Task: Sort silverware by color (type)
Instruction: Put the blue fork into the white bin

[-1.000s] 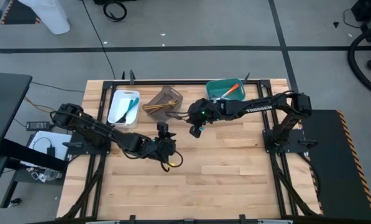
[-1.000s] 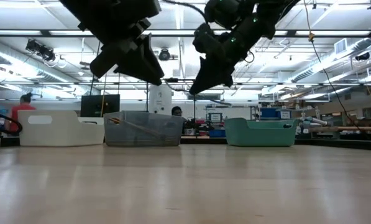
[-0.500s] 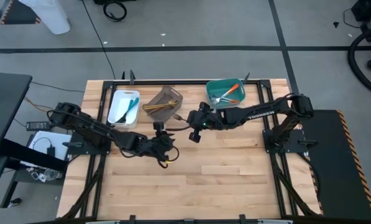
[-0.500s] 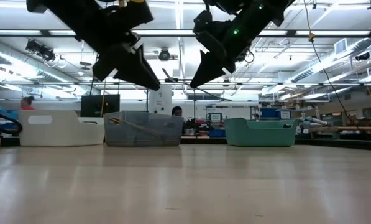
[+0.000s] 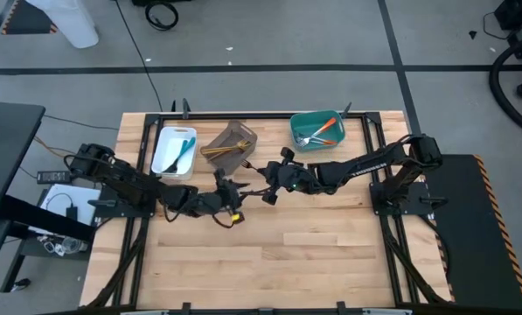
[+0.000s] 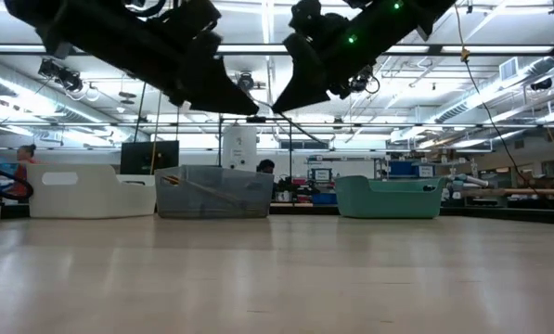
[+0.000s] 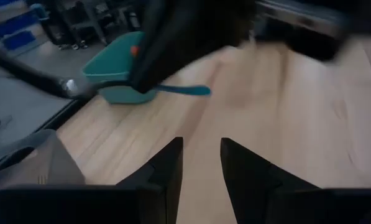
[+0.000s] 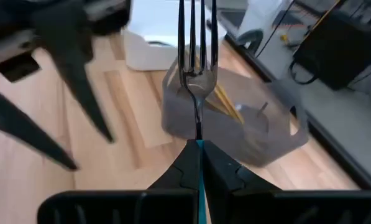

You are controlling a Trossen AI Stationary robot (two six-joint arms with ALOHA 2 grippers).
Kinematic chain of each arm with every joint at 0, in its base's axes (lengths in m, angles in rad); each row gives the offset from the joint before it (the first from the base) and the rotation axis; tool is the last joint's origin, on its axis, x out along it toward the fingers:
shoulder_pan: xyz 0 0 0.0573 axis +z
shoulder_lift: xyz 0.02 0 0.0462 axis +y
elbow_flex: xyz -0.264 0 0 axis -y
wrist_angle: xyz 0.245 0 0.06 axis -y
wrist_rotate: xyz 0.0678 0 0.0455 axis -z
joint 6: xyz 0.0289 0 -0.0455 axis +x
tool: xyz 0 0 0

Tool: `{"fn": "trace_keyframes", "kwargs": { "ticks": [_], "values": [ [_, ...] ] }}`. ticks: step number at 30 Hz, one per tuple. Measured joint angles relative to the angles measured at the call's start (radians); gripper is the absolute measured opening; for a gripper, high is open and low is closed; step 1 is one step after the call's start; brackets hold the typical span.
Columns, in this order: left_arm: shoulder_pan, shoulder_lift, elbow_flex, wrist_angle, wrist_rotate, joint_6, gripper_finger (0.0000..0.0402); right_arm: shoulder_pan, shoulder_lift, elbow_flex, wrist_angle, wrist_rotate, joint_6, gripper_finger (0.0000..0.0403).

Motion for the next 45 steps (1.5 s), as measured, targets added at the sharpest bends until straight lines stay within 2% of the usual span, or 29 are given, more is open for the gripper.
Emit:
{"fn": "trace_keyframes", "kwargs": {
  "ticks": [8,12,20,28,35,39,45],
  "values": [
    [0.057,0.0,-0.006,0.098,-0.021,-0.074,0.0116,0.042,0.0,-0.005,0.041,0.117,-0.043,0.0013],
    [0.073,0.0,-0.006,0.16,-0.013,-0.053,0.0116,0.063,0.0,-0.005,0.039,0.179,-0.05,0.0013],
    [0.114,0.0,-0.006,0.189,0.101,-0.018,0.0116,0.098,-0.024,-0.073,0.105,0.225,-0.048,0.0013],
    [0.171,0.001,-0.006,0.27,0.22,-0.026,0.0116,0.133,-0.04,-0.178,0.334,0.29,-0.07,0.0013],
    [0.202,0.001,-0.006,0.366,0.302,0.007,0.0116,0.148,-0.04,-0.242,0.599,0.279,-0.157,0.0012],
    [0.213,0.002,-0.005,0.439,0.38,0.05,0.0116,0.147,-0.04,-0.244,0.627,0.239,-0.175,0.0012],
    [0.219,0.002,-0.005,0.479,0.392,0.063,0.0116,0.153,-0.04,-0.244,0.649,0.214,-0.177,0.0012]
  ]
}}
